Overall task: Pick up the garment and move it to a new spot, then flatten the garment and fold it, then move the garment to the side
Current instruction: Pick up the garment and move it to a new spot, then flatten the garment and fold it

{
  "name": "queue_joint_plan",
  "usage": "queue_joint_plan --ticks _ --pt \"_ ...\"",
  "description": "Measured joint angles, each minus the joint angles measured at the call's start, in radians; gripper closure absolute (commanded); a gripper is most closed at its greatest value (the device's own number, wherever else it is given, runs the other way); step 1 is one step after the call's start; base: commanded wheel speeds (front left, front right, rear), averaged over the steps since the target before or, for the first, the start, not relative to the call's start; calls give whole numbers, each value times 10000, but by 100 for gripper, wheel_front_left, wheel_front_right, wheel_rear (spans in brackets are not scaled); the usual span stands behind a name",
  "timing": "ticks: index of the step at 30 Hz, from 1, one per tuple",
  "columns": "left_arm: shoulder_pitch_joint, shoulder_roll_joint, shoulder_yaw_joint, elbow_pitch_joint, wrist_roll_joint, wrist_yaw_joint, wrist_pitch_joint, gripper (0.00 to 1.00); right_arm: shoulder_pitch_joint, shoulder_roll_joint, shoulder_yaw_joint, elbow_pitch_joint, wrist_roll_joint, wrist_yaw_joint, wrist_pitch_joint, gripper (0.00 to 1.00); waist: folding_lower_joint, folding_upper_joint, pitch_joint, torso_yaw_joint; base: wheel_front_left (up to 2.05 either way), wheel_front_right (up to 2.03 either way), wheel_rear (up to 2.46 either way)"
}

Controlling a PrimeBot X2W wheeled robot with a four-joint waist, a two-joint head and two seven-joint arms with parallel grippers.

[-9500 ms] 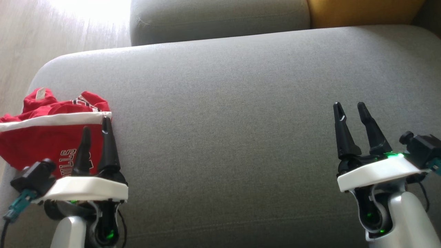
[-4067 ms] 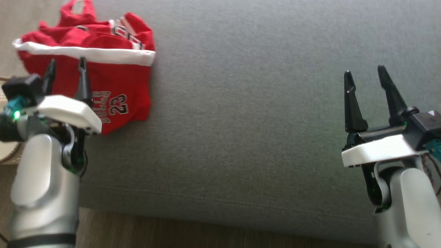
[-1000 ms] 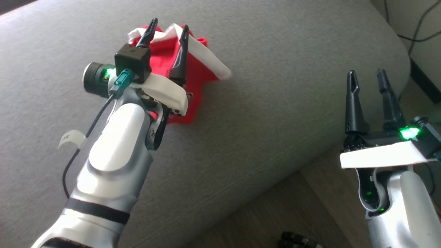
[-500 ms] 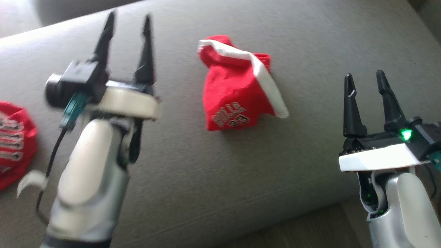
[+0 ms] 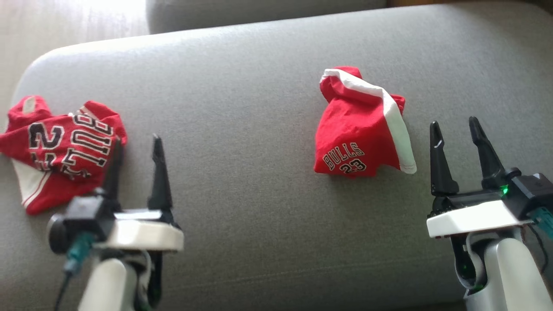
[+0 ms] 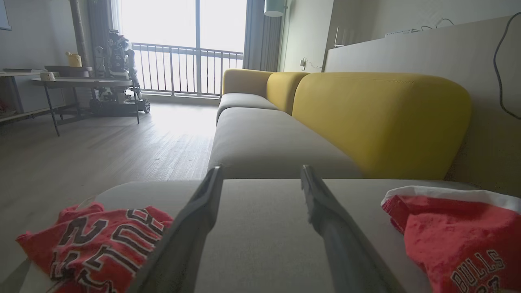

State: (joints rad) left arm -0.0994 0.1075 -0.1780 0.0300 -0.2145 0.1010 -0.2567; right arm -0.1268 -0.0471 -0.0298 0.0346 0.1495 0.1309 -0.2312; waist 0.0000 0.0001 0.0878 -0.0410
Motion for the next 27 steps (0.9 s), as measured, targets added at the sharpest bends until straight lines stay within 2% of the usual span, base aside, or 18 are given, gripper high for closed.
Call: queue_joint_plan --ticks 8,21,24,25,27 --pt "743 -483 -12 -29 301 -399 0 0 352 0 104 322 0 0 -2 0 0 0 -247 192 0 0 0" --pt "745 -564 313 -198 374 -581 0 0 350 0 188 583 88 0 -8 0 0 0 -410 125 0 0 0" --pt "752 -566 261 -196 368 -571 0 0 334 0 128 1162 633 0 -2 0 0 0 -375 121 0 0 0" --pt "751 -566 153 -136 370 -573 0 0 334 0 105 1768 198 0 25 0 0 0 -309 155 0 0 0" --pt "751 -575 -58 -40 370 -573 0 0 269 2 105 2224 184 0 21 0 0 0 -240 233 0 0 0"
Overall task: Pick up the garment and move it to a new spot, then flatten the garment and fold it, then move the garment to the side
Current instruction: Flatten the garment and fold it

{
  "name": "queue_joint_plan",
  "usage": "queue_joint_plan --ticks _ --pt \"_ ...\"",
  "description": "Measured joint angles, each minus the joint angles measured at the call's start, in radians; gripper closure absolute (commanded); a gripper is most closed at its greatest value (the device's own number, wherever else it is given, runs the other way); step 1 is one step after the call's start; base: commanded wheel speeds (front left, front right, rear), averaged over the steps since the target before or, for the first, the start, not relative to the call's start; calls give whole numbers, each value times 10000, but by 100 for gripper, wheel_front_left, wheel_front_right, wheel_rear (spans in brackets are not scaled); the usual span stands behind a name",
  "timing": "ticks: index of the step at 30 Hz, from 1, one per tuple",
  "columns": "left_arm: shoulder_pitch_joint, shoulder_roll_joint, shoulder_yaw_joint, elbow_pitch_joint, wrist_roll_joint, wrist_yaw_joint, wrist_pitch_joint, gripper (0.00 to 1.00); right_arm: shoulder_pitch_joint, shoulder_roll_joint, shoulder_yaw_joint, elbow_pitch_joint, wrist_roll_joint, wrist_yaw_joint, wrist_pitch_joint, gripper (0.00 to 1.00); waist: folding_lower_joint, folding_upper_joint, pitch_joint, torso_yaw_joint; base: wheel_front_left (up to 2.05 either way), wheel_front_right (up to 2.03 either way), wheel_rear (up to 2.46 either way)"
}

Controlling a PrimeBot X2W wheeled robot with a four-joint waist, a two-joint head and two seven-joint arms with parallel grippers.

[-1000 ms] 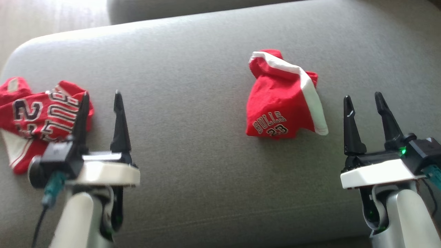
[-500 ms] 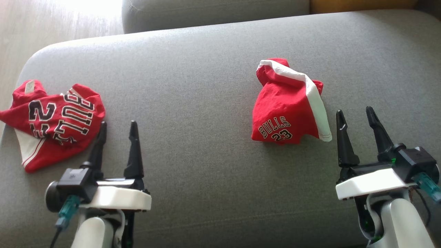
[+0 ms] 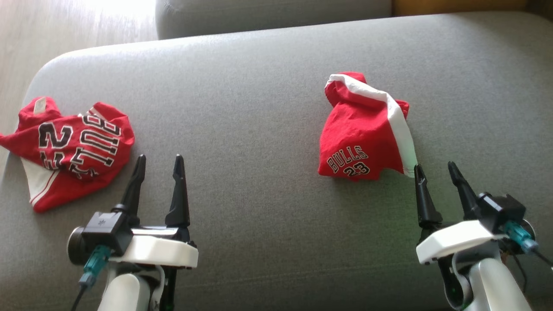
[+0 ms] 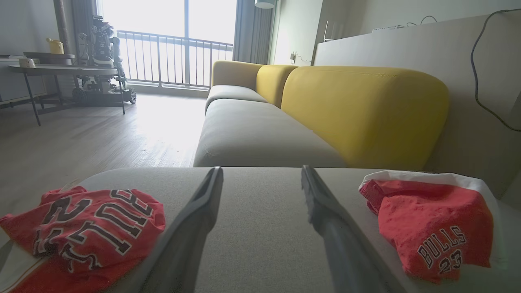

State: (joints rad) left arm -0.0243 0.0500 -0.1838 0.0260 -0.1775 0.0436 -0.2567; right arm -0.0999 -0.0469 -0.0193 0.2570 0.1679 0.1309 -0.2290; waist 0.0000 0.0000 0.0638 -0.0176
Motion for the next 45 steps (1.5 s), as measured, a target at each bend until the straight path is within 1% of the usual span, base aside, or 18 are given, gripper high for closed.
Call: queue_joint_plan --ticks 2,8,17,18,19,22,26,29,32,33,35,36,39,40,42,45 --pt "-4 -10 -15 19 -2 8 0 0 -250 0 -59 431 123 0 -12 0 0 0 103 53 0 0 0" --pt "-64 -10 -98 349 2 2 0 0 -1151 -2 -397 1473 23 0 -109 0 0 0 505 251 0 0 0" --pt "-475 -12 -291 399 2 2 0 0 -1830 -4 -399 2719 -376 0 -180 0 0 0 972 515 0 0 0" --pt "-475 -12 -303 405 2 4 0 0 -1869 -4 -385 2857 -309 0 -188 13 0 0 992 536 0 0 0" --pt "-475 -12 -303 405 2 4 0 0 -1869 -4 -385 2857 -309 0 -188 100 0 0 992 536 0 0 0" --pt "-486 -12 -332 407 2 6 0 0 -2020 -8 -337 3244 -301 0 -188 100 0 0 1035 576 0 0 0" --pt "-573 -12 -368 437 0 12 0 0 -2153 -8 -249 3317 -539 0 -188 100 0 0 1032 614 0 0 0" --pt "-669 -12 -380 447 -2 17 0 0 -2190 -8 -150 2867 -491 0 -188 100 0 0 977 632 0 0 0" --pt "-666 -12 -385 477 -6 65 0 0 -2189 -15 127 1900 -270 0 -188 100 0 0 853 647 0 0 0" --pt "-663 -12 -384 481 -21 102 0 0 -2190 -21 297 1511 -313 0 -190 100 0 0 800 647 0 0 0" --pt "-655 -12 -385 491 -29 105 0 0 -2194 -46 732 794 -813 0 -192 100 0 0 691 642 0 0 0" --pt "-653 -12 -397 500 -31 105 0 0 -2210 -52 980 527 -1060 0 -194 100 0 0 629 641 0 0 0" --pt "-623 -12 -462 510 -35 107 0 0 -2471 -115 1795 -54 -1313 0 -213 100 0 0 410 638 0 0 0" --pt "-603 -12 -508 522 -127 107 0 0 -2926 -265 2447 -476 -1319 0 -234 100 0 0 252 636 0 0 0" --pt "-567 -12 -558 552 -192 113 0 0 -3499 -385 3068 -932 -1206 0 -240 100 0 0 87 636 0 0 0" --pt "-407 -12 -589 573 -207 180 0 0 -4317 -428 3666 -1561 -612 0 -261 100 0 0 -139 637 0 0 0"
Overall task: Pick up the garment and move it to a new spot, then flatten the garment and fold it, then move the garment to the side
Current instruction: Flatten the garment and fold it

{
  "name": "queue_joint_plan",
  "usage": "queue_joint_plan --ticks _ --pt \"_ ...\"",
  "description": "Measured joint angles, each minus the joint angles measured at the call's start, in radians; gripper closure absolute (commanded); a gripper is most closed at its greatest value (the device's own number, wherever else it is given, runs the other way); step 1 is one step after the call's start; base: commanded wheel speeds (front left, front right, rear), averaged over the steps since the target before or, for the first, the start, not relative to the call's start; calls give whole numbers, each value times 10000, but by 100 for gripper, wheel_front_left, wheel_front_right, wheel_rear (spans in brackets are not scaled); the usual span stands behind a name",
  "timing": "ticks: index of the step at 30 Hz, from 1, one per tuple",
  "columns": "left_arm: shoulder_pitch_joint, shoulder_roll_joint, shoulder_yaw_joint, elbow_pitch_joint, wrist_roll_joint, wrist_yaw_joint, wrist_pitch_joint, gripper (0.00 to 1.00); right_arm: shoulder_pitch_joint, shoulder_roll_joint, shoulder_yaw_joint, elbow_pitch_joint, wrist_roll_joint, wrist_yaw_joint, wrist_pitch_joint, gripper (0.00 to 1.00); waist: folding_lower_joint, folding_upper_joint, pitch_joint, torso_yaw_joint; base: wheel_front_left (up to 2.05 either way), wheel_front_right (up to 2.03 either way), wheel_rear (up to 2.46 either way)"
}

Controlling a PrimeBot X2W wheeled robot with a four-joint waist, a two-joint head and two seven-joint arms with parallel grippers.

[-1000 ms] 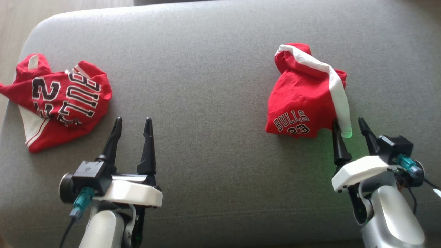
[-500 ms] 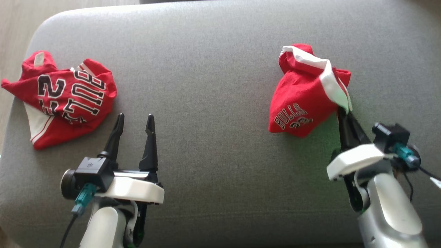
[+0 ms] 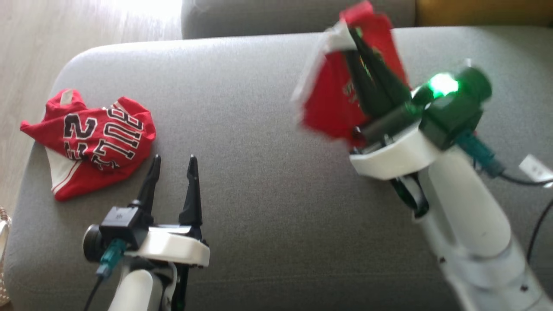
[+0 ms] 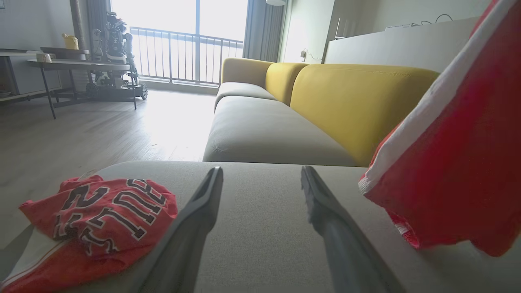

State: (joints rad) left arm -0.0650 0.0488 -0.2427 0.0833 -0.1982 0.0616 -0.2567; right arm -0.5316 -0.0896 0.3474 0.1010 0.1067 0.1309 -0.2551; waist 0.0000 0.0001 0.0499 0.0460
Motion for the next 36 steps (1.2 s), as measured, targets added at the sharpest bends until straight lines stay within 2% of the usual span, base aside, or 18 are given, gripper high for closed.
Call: queue_joint_plan --ticks 5,9,15,17,18,21,22,25,26,27,28,32,36 --pt "254 0 -6 38 -67 15 0 0 -1192 -21 270 -583 932 0 430 100 0 0 -199 -20 0 0 0" --pt "248 2 -2 25 -67 15 0 0 -1683 -44 -550 -136 1103 0 968 100 0 0 -170 -8 0 0 0" --pt "207 0 -8 -104 -67 15 0 0 -1671 -115 -1900 2445 792 0 2119 100 0 0 198 21 0 0 0" --pt "169 2 -35 -127 -67 13 0 0 -1640 -198 -2405 3348 422 0 2125 100 0 0 399 44 0 0 0" --pt "100 0 -75 -125 -67 13 0 0 -1667 -305 -3198 4115 113 0 2046 100 0 0 629 84 0 0 0" --pt "-196 0 -121 -130 -67 13 0 0 -1904 -575 -4366 4963 -639 0 1802 100 0 0 1008 160 0 0 0" --pt "-406 0 -167 -125 -67 13 0 0 -2243 -736 -4991 5438 -1273 0 1755 100 0 0 1277 212 0 0 0" --pt "-554 0 -265 -123 -67 13 0 0 -2617 -779 -5526 5912 -1793 0 1760 100 0 0 1543 264 0 0 0" --pt "-612 0 -332 -119 -67 13 0 0 -2758 -792 -5749 6155 -2004 0 1785 95 1 0 1664 290 0 0 0" --pt "-669 -6 -364 -123 -67 13 0 0 -2855 -796 -5939 6360 -2205 0 1787 41 1 0 1778 315 0 0 0" --pt "-714 -8 -378 -125 -67 15 0 0 -2923 -792 -6142 6581 -2387 0 1774 0 1 0 1891 342 0 0 0" --pt "-916 -8 -422 -98 -67 100 0 0 -2998 -709 -6606 7254 -2817 0 1687 0 2 0 2143 388 0 0 0" --pt "-1063 -8 -472 -73 -67 98 0 0 -2997 -447 -6629 7538 -3057 0 1223 0 1 0 1995 236 0 0 0"
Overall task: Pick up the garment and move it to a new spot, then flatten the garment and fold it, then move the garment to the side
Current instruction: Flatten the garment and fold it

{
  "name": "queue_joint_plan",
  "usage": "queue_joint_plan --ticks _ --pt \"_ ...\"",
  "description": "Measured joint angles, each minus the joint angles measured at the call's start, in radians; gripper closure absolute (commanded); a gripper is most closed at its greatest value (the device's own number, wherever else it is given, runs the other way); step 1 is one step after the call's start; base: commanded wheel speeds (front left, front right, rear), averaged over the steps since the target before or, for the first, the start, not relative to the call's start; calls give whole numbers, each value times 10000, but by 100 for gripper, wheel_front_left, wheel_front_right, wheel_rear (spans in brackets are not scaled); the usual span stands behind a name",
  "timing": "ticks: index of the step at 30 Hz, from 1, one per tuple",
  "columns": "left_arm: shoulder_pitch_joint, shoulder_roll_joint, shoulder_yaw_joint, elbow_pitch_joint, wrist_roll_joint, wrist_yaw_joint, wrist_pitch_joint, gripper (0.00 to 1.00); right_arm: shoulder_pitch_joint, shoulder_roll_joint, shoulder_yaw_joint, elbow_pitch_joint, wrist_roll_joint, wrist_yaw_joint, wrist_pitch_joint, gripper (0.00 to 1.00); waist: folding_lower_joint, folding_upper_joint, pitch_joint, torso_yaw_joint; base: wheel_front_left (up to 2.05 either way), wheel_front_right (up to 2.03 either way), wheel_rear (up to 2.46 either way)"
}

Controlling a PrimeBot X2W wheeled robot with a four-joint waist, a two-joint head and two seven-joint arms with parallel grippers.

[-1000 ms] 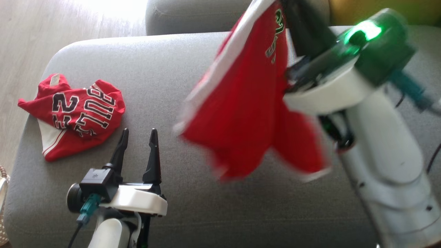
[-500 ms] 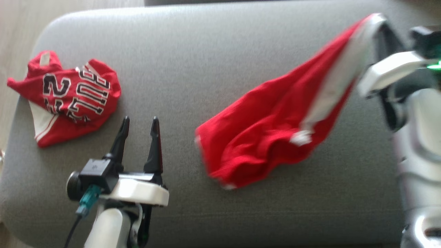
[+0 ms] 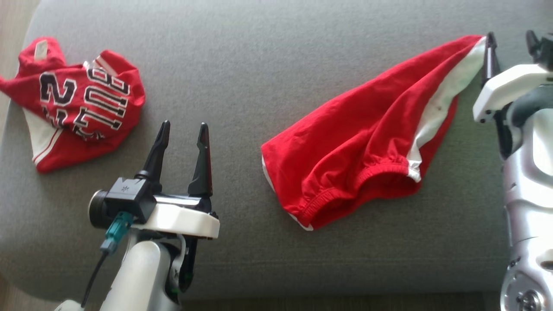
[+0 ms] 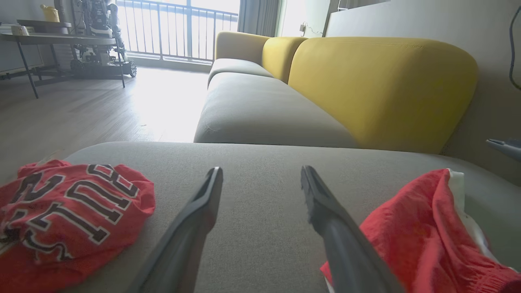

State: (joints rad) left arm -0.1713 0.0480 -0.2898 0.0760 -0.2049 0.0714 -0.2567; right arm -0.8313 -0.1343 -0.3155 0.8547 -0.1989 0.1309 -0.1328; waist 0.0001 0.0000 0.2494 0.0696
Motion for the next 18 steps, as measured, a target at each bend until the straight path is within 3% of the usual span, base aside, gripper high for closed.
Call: queue_joint_plan --ticks 5,9,18 --pt "23 -2 -17 -23 12 -10 0 0 53 286 585 8 234 0 -767 0 0 0 -478 -321 0 0 0" --pt "53 -2 0 -92 12 -17 0 0 609 537 1484 -729 1110 0 -1080 0 0 0 -919 -700 0 0 0" --pt "614 -2 127 -337 -347 169 0 0 4372 708 2840 -4702 3657 0 -1189 0 -1 0 -1900 -1431 0 0 0"
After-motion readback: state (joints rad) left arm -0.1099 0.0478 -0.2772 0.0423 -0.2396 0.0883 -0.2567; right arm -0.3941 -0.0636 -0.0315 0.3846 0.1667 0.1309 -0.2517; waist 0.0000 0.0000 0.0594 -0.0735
